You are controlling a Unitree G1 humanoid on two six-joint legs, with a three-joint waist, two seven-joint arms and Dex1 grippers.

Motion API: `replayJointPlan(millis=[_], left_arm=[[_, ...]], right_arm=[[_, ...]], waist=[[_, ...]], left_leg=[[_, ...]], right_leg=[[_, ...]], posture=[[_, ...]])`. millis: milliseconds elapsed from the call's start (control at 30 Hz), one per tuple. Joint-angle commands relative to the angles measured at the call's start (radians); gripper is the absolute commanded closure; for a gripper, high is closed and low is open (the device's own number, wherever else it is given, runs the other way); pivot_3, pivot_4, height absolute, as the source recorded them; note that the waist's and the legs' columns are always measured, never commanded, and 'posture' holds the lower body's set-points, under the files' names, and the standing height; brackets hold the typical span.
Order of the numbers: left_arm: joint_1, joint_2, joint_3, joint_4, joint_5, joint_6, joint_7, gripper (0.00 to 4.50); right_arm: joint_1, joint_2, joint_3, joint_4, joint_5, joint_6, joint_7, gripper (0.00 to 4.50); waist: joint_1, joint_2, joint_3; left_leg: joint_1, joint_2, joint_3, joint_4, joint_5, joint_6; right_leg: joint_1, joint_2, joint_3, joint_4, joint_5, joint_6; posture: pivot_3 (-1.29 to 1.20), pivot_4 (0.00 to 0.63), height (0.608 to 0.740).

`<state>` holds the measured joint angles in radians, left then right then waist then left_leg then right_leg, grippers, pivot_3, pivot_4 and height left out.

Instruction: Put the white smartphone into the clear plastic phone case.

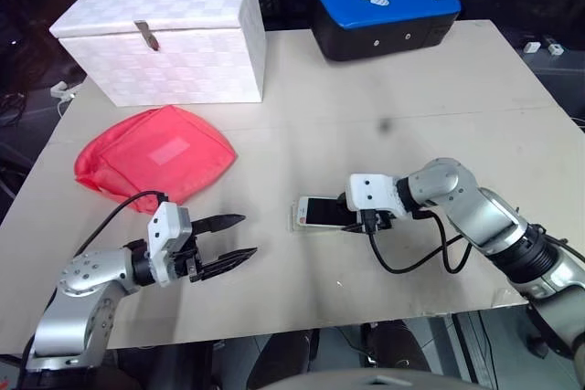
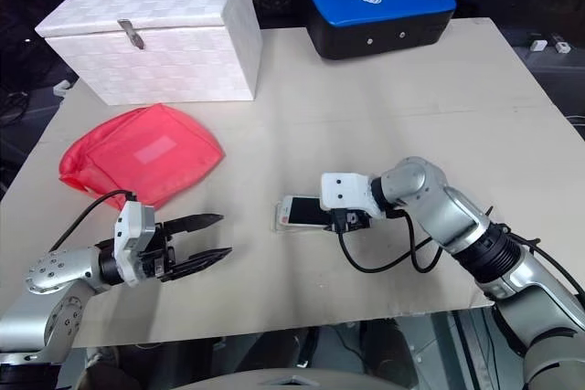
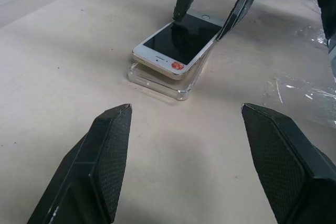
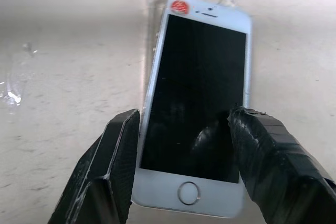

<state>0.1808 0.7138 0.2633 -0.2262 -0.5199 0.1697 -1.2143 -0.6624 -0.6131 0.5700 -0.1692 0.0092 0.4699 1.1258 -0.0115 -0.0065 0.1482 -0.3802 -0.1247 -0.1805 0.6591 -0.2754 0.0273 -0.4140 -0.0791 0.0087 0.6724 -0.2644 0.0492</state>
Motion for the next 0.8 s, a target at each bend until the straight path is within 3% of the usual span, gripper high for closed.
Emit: replayJointPlan(millis=[33,67,133,700,800], left_arm=[[0.011,-0.002,0.002,-0.038,-0.014,-0.015,0.007,1.11],[0.015,-0.001,0.003,-0.039,-0.015,-0.016,0.006,1.11],[0.024,0.001,0.005,-0.042,-0.018,-0.013,0.005,1.11],[0.025,0.004,-0.007,-0.06,-0.018,-0.013,0.015,1.11],[0.027,0.004,-0.008,-0.062,-0.018,-0.014,0.02,1.11]], right_arm=[[-0.029,0.001,-0.049,0.019,0.012,-0.03,0.019,1.14],[-0.03,0.004,-0.059,0.02,0.021,-0.022,0.019,0.94],[-0.033,0.014,-0.072,0.025,0.03,0.006,0.012,0.11],[-0.05,-0.002,-0.067,0.187,-0.03,-0.252,0.113,0.11],[-0.044,0.043,-0.108,0.155,0.038,-0.178,0.107,0.11]], waist=[[0.0,0.0,0.0],[-0.001,0.0,0.0],[-0.001,0.0,0.0],[-0.002,0.0,0.0],[-0.003,0.0,0.0]], left_leg=[[0.0,0.0,0.0,0.0,0.0,0.0],[0.0,0.0,0.0,0.0,0.0,0.0],[0.0,0.0,0.0,0.0,0.0,0.0],[0.0,0.0,0.0,-0.002,0.0,0.0],[0.0,0.0,0.0,-0.002,0.0,0.0]], right_leg=[[0.0,0.0,0.0,0.0,0.0,0.0],[0.0,0.0,0.0,0.0,0.0,0.0],[0.0,0.0,0.0,0.0,0.0,0.0],[0.0,0.0,0.0,-0.001,0.0,0.0],[0.0,0.0,0.0,-0.001,0.0,0.0]], posture=[[0.0,0.15,0.74],[0.0,0.15,0.74],[0.0,0.15,0.74],[0.0,0.15,0.74],[0.0,0.15,0.74]])
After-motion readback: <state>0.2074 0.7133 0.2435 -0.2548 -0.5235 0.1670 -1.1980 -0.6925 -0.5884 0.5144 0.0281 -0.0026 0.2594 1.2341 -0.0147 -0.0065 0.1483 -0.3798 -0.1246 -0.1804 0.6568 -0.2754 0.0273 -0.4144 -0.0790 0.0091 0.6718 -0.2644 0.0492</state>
